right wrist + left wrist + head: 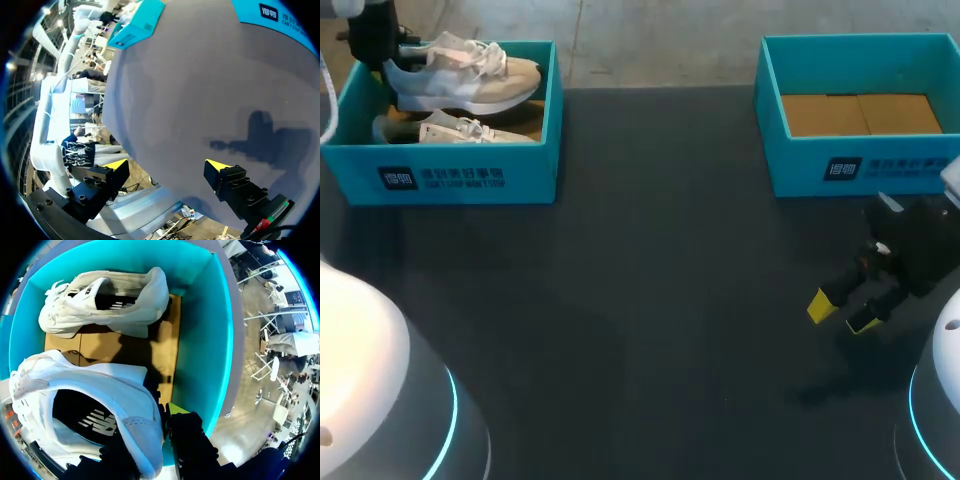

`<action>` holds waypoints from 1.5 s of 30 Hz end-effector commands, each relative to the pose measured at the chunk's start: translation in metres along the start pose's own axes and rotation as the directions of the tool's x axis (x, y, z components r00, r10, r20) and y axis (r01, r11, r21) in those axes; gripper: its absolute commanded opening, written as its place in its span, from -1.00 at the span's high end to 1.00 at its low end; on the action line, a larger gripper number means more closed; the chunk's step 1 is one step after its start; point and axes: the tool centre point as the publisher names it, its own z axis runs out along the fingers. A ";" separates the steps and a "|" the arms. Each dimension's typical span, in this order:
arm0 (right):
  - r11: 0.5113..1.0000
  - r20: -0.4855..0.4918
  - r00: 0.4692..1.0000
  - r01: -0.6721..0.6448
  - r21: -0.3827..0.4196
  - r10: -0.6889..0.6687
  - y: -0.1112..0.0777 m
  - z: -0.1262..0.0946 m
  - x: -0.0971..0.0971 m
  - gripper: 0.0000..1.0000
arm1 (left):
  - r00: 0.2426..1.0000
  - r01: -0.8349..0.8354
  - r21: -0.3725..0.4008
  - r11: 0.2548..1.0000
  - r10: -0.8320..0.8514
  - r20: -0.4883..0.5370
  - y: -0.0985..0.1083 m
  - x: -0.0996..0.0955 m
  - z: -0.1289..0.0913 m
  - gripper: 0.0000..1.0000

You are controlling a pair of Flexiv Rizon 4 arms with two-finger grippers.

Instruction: Take the shoe out of the shoebox, open the shoe tongue, remove and reinsert the insole, then place the shoe into the shoebox

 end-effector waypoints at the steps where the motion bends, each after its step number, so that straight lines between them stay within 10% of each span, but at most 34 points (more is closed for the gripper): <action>1: 1.000 0.003 1.000 -0.002 -0.001 0.002 -0.001 0.001 0.000 -1.00 | 1.000 0.000 0.013 1.000 0.000 -0.003 0.008 -0.001 0.004 1.00; 45: 1.000 0.003 1.000 -0.002 -0.001 0.002 -0.001 0.001 0.000 -1.00 | 0.999 -0.032 0.056 0.998 0.032 -0.005 0.005 -0.018 0.045 1.00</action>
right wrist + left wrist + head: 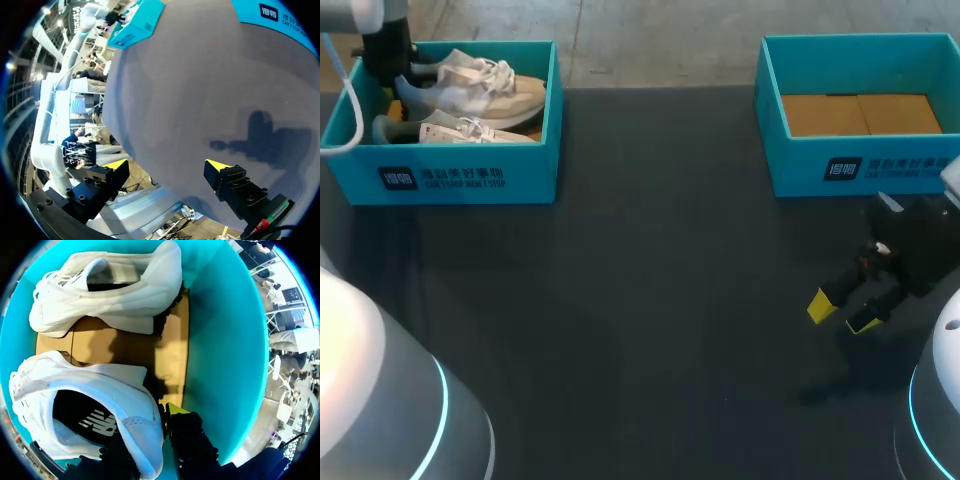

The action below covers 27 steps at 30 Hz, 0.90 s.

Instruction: Take the shoe out of the shoebox, open the shoe tongue, remove and reinsert the insole, then place the shoe into the shoebox

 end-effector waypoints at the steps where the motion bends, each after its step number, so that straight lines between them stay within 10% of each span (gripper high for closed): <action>1: 1.000 0.003 1.000 -0.002 -0.001 0.002 -0.001 0.001 0.000 -1.00 | 1.000 0.000 0.016 1.000 0.000 -0.004 0.007 -0.003 0.006 1.00; 27: 1.000 0.003 1.000 -0.002 -0.001 0.002 -0.001 0.001 0.000 -1.00 | 0.999 0.016 0.043 0.999 -0.014 -0.047 0.011 -0.003 0.026 1.00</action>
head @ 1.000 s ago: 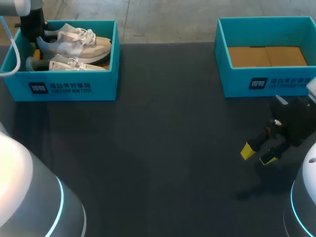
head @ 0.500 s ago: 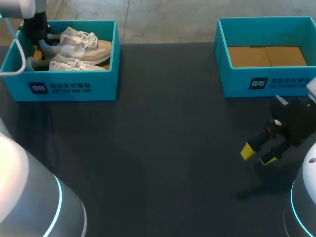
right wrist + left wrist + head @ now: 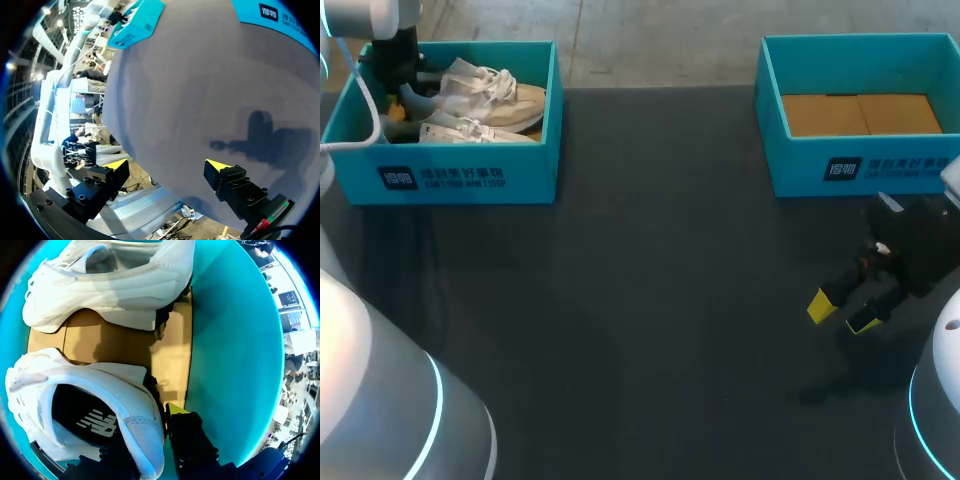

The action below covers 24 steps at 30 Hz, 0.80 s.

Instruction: Take the shoe out of the shoebox, open the shoe tongue, remove and reinsert the insole, then place the shoe into the shoebox

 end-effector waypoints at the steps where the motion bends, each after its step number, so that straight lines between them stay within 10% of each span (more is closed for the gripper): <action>1: 1.000 0.003 1.000 -0.002 -0.001 0.002 -0.001 0.001 0.000 -1.00 | 1.000 0.004 0.016 1.000 -0.004 0.007 0.009 -0.001 0.005 1.00; 4: 1.000 0.003 1.000 -0.002 -0.001 0.002 -0.001 0.001 0.000 -1.00 | 1.000 0.009 0.017 1.000 -0.009 0.018 0.010 0.002 0.005 0.08; 10: 1.000 0.003 1.000 -0.002 -0.001 0.002 -0.001 0.001 0.000 -1.00 | 0.999 0.031 0.018 0.999 -0.032 0.037 0.012 0.004 0.003 -0.36; 24: 1.000 0.003 1.000 -0.002 -0.001 0.002 -0.001 0.001 0.000 -1.00 | 0.995 0.044 0.010 0.999 -0.045 0.088 0.008 0.005 -0.020 -0.64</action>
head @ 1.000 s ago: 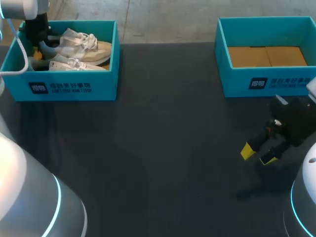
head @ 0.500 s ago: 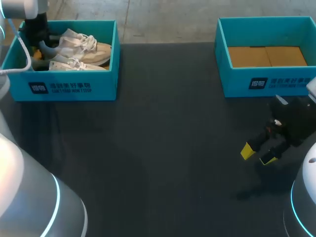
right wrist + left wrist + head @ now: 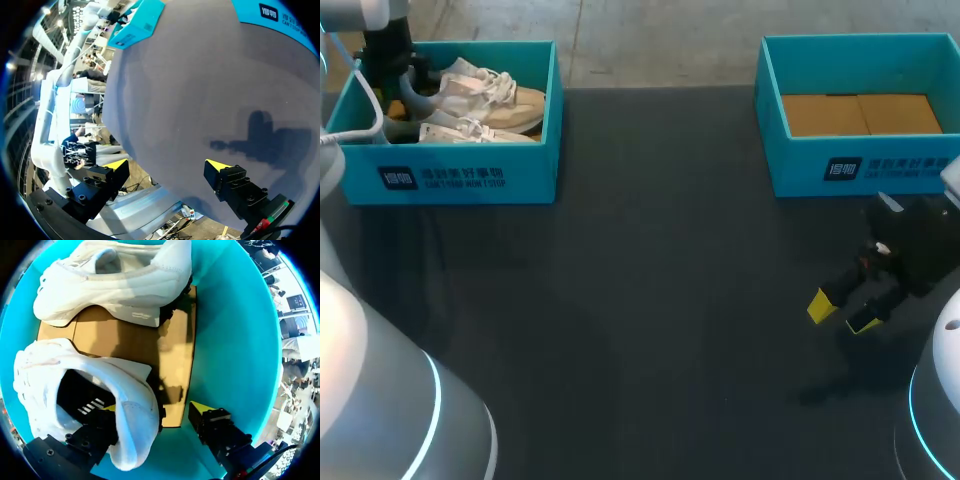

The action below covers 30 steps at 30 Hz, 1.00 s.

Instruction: Take the shoe out of the shoebox, open the shoe tongue, remove and reinsert the insole, then place the shoe into the shoebox

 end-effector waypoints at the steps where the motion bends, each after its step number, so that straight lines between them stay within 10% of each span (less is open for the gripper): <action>1: 1.000 0.003 1.000 -0.002 -0.001 0.002 -0.001 0.001 0.001 -1.00 | 1.000 0.004 0.004 1.000 -0.004 0.013 -0.001 0.002 -0.011 -0.63; 30: 1.000 0.003 1.000 -0.002 -0.001 0.002 -0.001 0.001 0.001 -1.00 | 0.985 -0.006 -0.088 0.996 0.021 0.169 -0.037 0.003 -0.102 -0.80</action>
